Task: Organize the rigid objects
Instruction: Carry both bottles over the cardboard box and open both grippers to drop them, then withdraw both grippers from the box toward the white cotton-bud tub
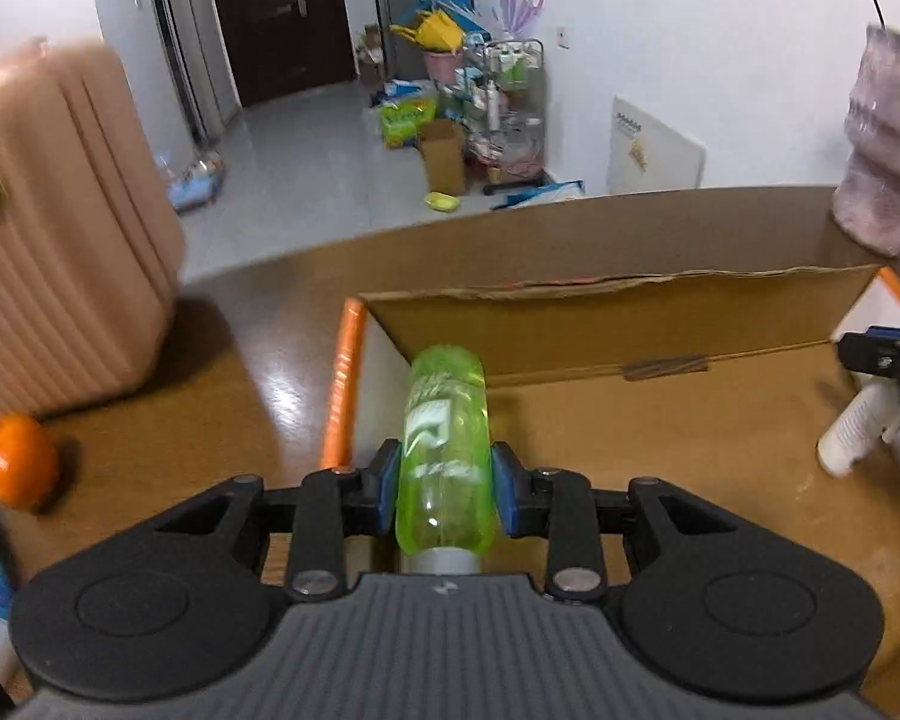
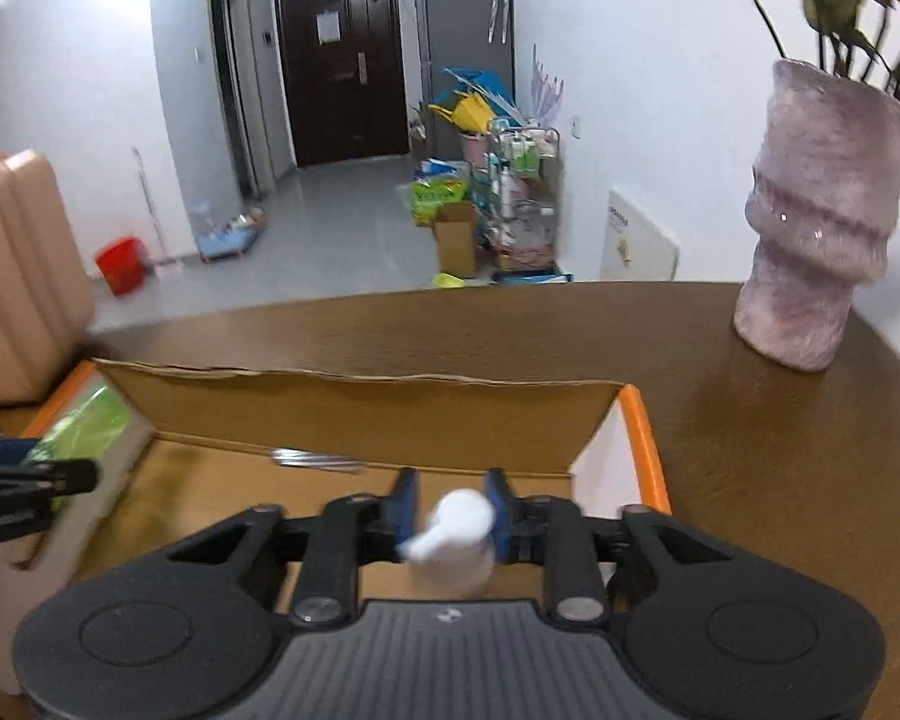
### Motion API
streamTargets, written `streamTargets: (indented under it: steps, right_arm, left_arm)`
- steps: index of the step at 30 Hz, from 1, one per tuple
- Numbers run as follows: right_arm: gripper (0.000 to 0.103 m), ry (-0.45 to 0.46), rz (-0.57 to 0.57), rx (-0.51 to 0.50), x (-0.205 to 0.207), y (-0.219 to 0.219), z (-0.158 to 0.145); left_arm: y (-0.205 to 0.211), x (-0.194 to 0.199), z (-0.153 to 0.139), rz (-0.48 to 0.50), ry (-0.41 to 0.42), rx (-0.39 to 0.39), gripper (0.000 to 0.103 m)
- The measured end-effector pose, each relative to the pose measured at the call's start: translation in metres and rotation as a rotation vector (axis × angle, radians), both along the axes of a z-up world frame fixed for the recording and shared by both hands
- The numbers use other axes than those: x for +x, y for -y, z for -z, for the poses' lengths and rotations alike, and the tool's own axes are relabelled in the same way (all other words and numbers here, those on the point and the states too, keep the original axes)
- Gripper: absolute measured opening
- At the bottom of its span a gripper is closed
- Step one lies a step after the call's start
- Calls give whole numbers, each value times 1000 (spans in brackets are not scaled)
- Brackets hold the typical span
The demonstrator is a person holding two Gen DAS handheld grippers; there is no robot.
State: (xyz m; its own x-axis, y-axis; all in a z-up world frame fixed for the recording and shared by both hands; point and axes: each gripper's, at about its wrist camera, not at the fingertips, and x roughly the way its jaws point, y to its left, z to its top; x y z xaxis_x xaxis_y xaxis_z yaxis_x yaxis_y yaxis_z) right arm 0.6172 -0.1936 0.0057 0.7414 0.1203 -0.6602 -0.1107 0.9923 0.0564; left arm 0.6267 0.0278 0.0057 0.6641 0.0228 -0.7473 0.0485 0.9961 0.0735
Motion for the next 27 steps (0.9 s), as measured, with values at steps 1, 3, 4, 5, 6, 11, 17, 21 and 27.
streamTargets:
  steps: [1,3,4,5,6,11,17,21,27]
  right_arm:
    - [20,-7,-1,-10,4,0,0]
    - [28,11,-5,-20,7,-1,-1]
    - [32,18,-4,-46,8,-1,-1]
    - [35,20,-2,-71,10,-1,1]
    - [35,17,2,-74,10,0,2]
    - [46,36,-19,34,4,14,-12]
    - [58,121,-50,63,-36,37,-68]
    - [68,179,-71,47,-80,51,-101]
    - [84,294,-111,23,-183,66,-124]
  left_arm:
    - [-1,-2,-2,-8,14,-16,32]
    - [-2,-5,-5,-6,27,-38,42]
    - [-1,-5,-3,3,-3,-50,45]
    - [0,-5,-2,6,-17,-53,47]
    - [2,-5,-2,5,-7,-33,47]
    - [0,-25,-28,-36,93,-67,63]
    - [6,-68,-80,-29,188,-34,73]
    - [6,-122,-109,-16,249,-33,77]
    - [10,-245,-123,23,378,-25,86]
